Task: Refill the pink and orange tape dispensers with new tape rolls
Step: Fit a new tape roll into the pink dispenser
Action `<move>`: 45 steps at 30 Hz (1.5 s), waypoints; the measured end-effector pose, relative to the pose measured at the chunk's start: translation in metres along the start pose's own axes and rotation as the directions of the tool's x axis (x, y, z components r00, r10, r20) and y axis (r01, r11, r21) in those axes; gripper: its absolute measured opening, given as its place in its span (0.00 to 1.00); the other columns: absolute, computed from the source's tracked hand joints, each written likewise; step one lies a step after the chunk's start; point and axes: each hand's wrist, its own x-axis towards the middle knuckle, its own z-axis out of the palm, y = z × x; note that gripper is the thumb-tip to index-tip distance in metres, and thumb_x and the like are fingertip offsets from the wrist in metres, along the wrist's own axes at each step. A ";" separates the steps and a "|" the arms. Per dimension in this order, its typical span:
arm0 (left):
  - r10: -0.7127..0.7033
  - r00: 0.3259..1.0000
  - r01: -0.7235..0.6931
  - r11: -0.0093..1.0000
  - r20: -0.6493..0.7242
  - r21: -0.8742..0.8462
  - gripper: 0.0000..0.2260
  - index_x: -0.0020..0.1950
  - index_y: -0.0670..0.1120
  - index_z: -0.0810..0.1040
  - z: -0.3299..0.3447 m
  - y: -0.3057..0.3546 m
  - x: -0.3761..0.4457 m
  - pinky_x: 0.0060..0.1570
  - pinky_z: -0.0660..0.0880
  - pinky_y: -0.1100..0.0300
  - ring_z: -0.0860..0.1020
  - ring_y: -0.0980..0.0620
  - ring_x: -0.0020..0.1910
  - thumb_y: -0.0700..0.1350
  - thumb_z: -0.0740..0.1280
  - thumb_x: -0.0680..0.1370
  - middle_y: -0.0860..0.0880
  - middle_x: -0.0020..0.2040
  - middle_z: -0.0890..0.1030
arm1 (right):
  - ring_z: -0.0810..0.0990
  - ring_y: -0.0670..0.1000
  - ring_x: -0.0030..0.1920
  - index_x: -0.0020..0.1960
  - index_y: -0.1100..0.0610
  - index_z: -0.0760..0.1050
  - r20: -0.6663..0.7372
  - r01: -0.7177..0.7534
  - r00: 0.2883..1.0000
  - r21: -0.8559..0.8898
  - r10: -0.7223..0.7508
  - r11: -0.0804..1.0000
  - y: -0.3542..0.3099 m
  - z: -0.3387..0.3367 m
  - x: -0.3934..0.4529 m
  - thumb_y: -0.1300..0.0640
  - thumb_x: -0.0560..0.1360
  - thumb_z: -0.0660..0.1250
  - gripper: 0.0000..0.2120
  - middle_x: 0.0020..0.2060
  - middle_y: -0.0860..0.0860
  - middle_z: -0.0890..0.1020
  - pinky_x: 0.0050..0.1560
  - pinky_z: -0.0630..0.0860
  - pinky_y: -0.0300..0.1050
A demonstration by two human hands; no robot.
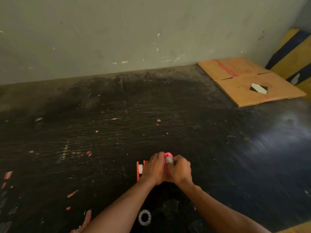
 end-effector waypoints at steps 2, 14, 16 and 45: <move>0.006 1.000 -0.006 1.000 -0.004 0.000 0.45 0.74 0.48 0.64 0.001 -0.002 0.001 0.68 0.72 0.49 0.72 0.47 0.71 0.59 0.80 0.63 0.47 0.72 0.73 | 0.81 0.43 0.41 0.51 0.52 0.78 0.008 -0.013 1.000 -0.006 0.013 1.000 -0.001 0.000 0.001 0.53 0.79 0.68 0.03 0.44 0.47 0.82 0.35 0.75 0.37; 0.009 1.000 -0.009 1.000 0.004 0.005 0.47 0.74 0.50 0.64 0.001 -0.004 0.001 0.68 0.72 0.45 0.74 0.47 0.70 0.58 0.82 0.60 0.48 0.71 0.73 | 0.82 0.44 0.41 0.56 0.54 0.79 0.102 0.068 0.993 -0.034 -0.064 0.997 -0.001 -0.002 0.011 0.57 0.80 0.68 0.06 0.44 0.47 0.82 0.41 0.79 0.37; 0.012 1.000 -0.012 1.000 0.002 0.004 0.48 0.74 0.50 0.64 0.000 -0.004 0.002 0.68 0.72 0.45 0.74 0.47 0.69 0.59 0.82 0.59 0.48 0.71 0.73 | 0.83 0.44 0.45 0.58 0.50 0.77 0.113 0.114 0.987 -0.013 -0.111 0.993 0.003 -0.006 0.009 0.57 0.80 0.67 0.07 0.46 0.47 0.81 0.46 0.83 0.42; 0.010 1.000 -0.010 1.000 0.025 0.023 0.49 0.76 0.50 0.61 -0.003 0.000 -0.003 0.68 0.72 0.45 0.73 0.46 0.70 0.58 0.82 0.61 0.47 0.74 0.71 | 0.83 0.45 0.45 0.52 0.50 0.81 0.241 0.304 0.936 -0.190 -0.256 0.934 0.000 -0.026 0.028 0.57 0.80 0.66 0.06 0.46 0.48 0.84 0.46 0.82 0.41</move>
